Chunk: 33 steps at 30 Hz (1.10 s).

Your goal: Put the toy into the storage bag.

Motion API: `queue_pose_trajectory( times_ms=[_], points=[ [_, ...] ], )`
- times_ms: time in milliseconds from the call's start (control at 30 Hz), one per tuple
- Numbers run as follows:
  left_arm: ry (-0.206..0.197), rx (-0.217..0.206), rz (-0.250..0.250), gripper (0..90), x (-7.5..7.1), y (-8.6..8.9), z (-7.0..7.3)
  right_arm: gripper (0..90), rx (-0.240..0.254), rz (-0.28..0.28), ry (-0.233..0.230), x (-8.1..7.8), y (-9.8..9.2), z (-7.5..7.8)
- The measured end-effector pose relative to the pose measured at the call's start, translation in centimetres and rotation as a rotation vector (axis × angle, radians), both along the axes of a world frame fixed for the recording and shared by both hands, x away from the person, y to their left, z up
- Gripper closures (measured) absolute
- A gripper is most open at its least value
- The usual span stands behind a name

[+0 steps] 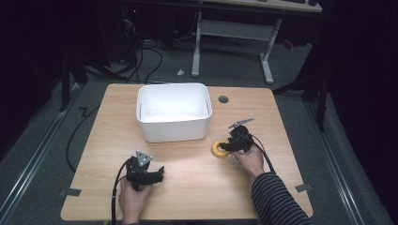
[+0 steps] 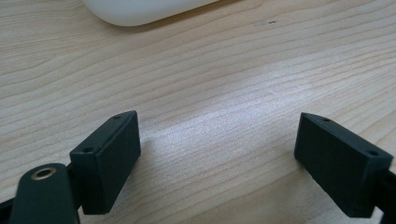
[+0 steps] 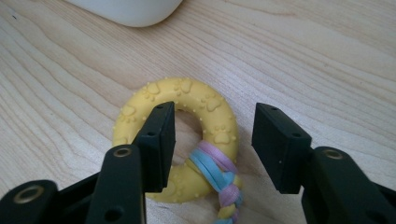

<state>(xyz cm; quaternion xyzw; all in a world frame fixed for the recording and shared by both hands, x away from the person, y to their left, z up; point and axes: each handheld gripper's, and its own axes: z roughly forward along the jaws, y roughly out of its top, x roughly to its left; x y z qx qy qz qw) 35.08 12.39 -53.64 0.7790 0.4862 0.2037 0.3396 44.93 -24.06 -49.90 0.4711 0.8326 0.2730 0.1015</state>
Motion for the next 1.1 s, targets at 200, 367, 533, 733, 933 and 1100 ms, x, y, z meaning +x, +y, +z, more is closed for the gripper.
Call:
queue_pose_trajectory(
  times_ms=[200, 367, 533, 733, 933, 1100],
  points=[
    [0.0, 0.0, 0.0, 14.7, 0.0, 0.0, 0.0, 59.4, -0.026, 0.017, 0.02, 0.22, 0.29, -0.77],
    [0.0, 0.0, 0.0, 14.7, 0.0, 0.0, 0.0, 62.8, -0.034, 0.021, 0.014, 0.22, 0.35, -0.77],
    [0.0, 0.0, 0.0, 14.7, 0.0, 0.0, 0.0, 64.2, -0.047, 0.026, 0.005, 0.16, 0.39, -0.77],
    [0.0, 0.0, 0.0, 14.8, -0.01, 0.0, 0.0, 64.7, -0.042, 0.024, 0.005, 0.11, 0.37, -0.77],
    [0.0, 0.0, -0.001, 14.9, -0.02, 0.0, 0.0, 65.1, -0.039, 0.033, 0.011, 0.04, 0.24, -0.63],
    [0.0, 0.0, -0.002, 14.9, -0.03, -0.01, 0.01, 65.3, -0.032, 0.046, 0.011, -0.24, -0.08, -0.21]
  ],
)
